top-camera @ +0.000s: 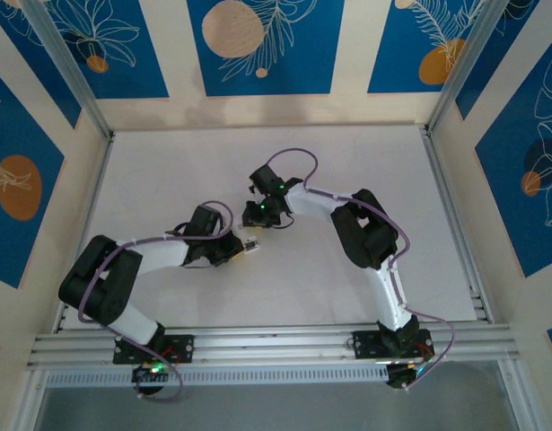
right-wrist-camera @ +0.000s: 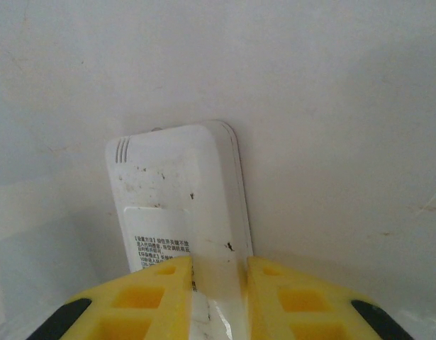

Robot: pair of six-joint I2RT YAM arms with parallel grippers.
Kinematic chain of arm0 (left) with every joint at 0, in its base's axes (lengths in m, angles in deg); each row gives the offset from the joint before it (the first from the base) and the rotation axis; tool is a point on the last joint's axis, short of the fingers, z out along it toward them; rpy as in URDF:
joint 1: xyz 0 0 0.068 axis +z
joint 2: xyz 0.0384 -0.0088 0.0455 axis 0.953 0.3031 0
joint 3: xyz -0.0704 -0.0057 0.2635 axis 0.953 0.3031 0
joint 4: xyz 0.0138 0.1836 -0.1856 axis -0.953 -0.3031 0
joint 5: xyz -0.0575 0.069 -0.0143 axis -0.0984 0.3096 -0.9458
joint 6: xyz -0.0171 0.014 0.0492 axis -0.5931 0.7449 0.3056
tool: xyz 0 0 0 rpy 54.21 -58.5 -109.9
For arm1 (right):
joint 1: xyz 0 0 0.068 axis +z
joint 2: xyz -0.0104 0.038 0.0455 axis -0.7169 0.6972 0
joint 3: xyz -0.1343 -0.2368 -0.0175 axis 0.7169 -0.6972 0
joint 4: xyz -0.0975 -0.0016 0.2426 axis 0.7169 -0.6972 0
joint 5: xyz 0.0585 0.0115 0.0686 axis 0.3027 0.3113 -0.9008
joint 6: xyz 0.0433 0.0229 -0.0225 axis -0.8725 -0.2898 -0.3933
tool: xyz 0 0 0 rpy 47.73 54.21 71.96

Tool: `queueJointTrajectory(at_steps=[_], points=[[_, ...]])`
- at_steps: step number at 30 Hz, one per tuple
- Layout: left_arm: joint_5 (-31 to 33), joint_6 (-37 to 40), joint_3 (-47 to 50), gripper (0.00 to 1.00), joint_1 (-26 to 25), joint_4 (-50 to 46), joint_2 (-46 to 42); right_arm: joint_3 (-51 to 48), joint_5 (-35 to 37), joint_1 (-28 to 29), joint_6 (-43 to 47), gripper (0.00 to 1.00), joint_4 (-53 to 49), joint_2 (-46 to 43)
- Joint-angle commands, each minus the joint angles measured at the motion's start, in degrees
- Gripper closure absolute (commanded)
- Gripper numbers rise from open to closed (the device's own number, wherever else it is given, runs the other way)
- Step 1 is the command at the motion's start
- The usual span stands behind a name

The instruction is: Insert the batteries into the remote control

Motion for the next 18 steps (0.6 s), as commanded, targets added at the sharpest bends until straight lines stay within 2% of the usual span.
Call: queueJointTrajectory(at_steps=[1,4,7,14,18], points=[[-0.62,-0.42,-0.37,0.85,-0.45,1.97,-2.86,-0.61,0.92,1.04,0.54,0.74,-4.08,2.19],[0.59,-0.02,0.04,0.73,-0.44,0.38,-5.58,-0.51,0.91,0.95,0.55,0.74,-4.09,2.27],[1.72,0.75,-0.14,0.68,-0.44,-2.35,-7.61,-0.5,1.08,0.95,0.52,0.74,-4.04,2.19],[3.29,1.43,-0.73,0.69,-0.43,-4.49,-8.07,-0.61,0.91,0.92,0.6,0.74,-4.04,2.14],[3.35,1.24,-0.9,0.74,-0.44,-3.59,-7.02,-0.61,0.98,0.84,0.66,0.74,-4.2,2.06]])
